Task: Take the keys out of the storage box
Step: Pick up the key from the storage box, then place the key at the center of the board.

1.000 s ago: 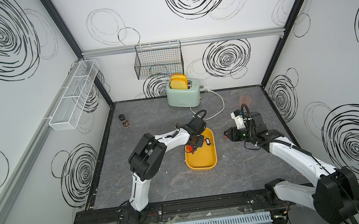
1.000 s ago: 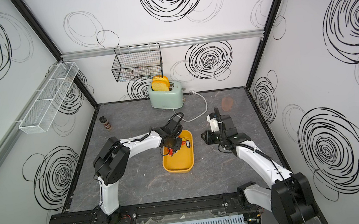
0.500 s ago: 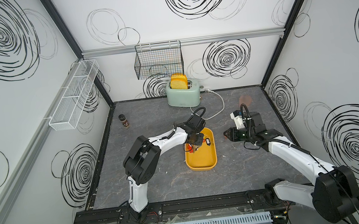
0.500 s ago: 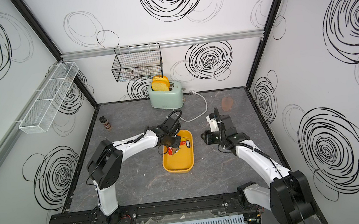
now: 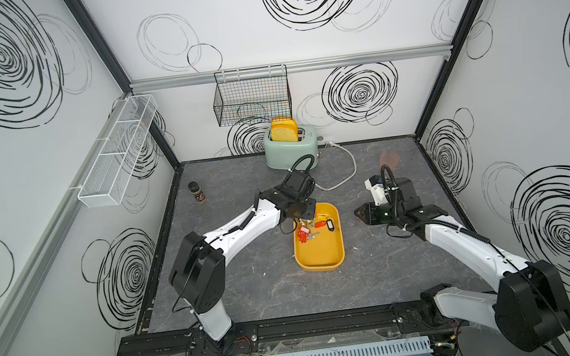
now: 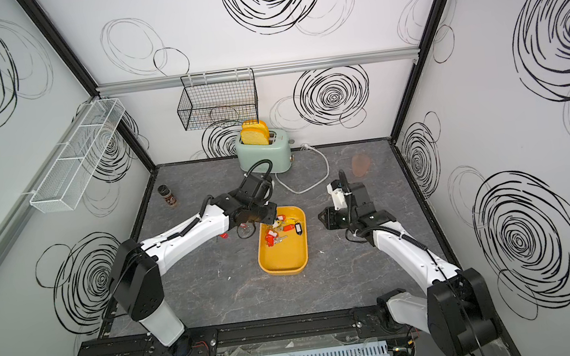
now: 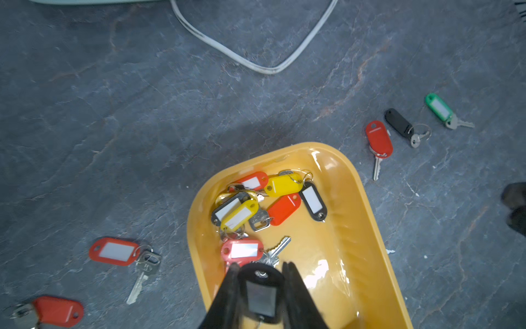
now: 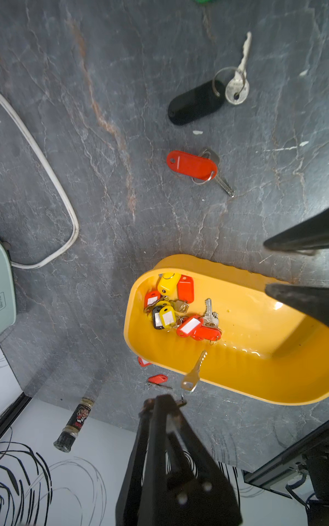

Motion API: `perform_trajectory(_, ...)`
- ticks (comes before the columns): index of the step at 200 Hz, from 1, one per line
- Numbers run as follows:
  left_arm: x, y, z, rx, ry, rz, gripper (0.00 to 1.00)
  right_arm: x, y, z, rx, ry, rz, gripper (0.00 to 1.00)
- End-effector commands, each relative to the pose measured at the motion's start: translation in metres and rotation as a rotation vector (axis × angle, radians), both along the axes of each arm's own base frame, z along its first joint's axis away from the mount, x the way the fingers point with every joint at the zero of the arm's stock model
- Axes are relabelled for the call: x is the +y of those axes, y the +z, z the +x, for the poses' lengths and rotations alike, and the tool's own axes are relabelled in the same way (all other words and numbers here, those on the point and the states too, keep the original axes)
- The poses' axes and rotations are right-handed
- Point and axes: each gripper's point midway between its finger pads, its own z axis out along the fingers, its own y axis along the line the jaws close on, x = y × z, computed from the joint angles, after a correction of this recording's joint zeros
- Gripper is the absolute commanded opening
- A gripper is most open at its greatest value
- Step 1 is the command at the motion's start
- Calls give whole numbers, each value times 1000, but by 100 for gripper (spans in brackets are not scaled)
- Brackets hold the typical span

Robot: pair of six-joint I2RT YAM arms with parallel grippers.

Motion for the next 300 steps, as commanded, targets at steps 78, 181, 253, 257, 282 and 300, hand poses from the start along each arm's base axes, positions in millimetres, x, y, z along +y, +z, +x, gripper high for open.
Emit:
perform_trajectory(78, 169, 12, 18, -58, 336, 97, 12, 14, 8, 8, -19, 33, 18, 25)
perform_trajectory(181, 294, -51, 11, 35, 680, 191, 12, 14, 4, 8, -16, 32, 7, 25)
perform_trajectory(253, 303, -88, 16, 109, 700, 214, 16, 13, 5, 9, -18, 29, 3, 25)
perform_trajectory(257, 303, -89, 16, 111, 701, 214, 16, 13, 5, 9, -19, 28, 2, 25)
perform_trajectory(282, 305, -95, 17, 118, 705, 220, 17, 11, 5, 9, -18, 24, 1, 25)
perform_trajectory(300, 305, -99, 18, 129, 704, 222, 20, 11, 5, 9, -19, 22, 1, 25)
